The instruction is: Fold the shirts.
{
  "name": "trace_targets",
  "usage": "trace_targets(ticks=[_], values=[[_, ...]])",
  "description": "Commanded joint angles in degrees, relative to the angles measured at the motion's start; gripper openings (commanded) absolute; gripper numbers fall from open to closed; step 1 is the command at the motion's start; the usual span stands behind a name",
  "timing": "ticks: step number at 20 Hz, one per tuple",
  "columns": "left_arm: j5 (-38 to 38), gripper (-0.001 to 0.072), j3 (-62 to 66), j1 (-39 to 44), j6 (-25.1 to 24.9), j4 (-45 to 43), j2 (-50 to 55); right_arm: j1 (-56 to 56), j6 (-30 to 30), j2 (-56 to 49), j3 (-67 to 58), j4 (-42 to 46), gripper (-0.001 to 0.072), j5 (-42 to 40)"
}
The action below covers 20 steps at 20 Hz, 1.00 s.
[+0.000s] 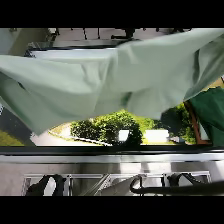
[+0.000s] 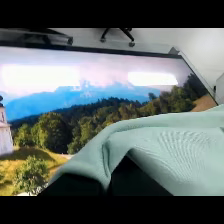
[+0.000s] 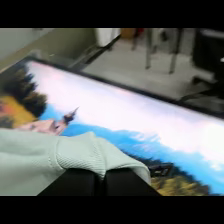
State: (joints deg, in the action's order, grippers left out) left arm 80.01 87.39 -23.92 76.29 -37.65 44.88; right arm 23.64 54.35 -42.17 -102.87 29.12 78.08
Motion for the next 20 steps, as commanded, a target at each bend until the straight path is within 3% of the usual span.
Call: trace_targets(ticks=[1, 7, 10, 11, 12, 13, 14, 15, 16, 20], values=[[-0.26, 0.0013, -9.62, 3.58, -3.56, 0.26, 5.2, -3.15, -4.39, -8.68, 7.8, -7.72, 0.0014, 2.75], [-13.66, 0.0015, -19.61, 15.8, -12.04, -0.28, 34.16, -14.45, -5.09, -29.55, 23.28, 4.87, 0.0015, -8.85], [-13.42, 0.0021, -14.58, 16.02, -14.75, -0.11, 50.82, -16.02, -5.11, -40.87, 23.41, 5.16, 0.0022, -13.03], [-12.41, 0.0074, -11.54, 15.91, -14.75, -0.09, 55.15, -16.17, -5.09, -43.12, 23.41, 5.18, 0.0022, -14.99], [-11.67, 0.037, -7.96, 15.85, -14.32, -0.04, 58.82, -16.28, -5.09, -44.59, 23.41, 5.16, 0.0022, -16.81], [-11.3, 0.053, -4.83, 15.85, -13.16, -0.09, 61.16, -16.24, -5.11, -45.11, 23.39, 5.2, 0.0024, -18.29], [-10.75, 0.0543, -1.57, 15.8, -12.57, -0.13, 62.62, -16.13, -5.11, -44.98, 23.08, 5.22, 0.0099, -19.15], [-10.05, 0.0543, 1.29, 15.45, -12.26, -0.2, 63.04, -15.85, -5.09, -44.5, 22.1, 5.22, 0.0285, -18.75], [-9.01, 0.0543, 4.11, 14.95, -11.8, -0.46, 62.9, -15.21, -5.09, -43.43, 20.92, 5.49, 0.0325, -17.68], [-2.95, 0.0542, 10.34, 10.93, -5.11, -11.78, 58.6, -9.6, -4.72, -36.79, 19.37, 7.48, 0.0325, -14.03]])
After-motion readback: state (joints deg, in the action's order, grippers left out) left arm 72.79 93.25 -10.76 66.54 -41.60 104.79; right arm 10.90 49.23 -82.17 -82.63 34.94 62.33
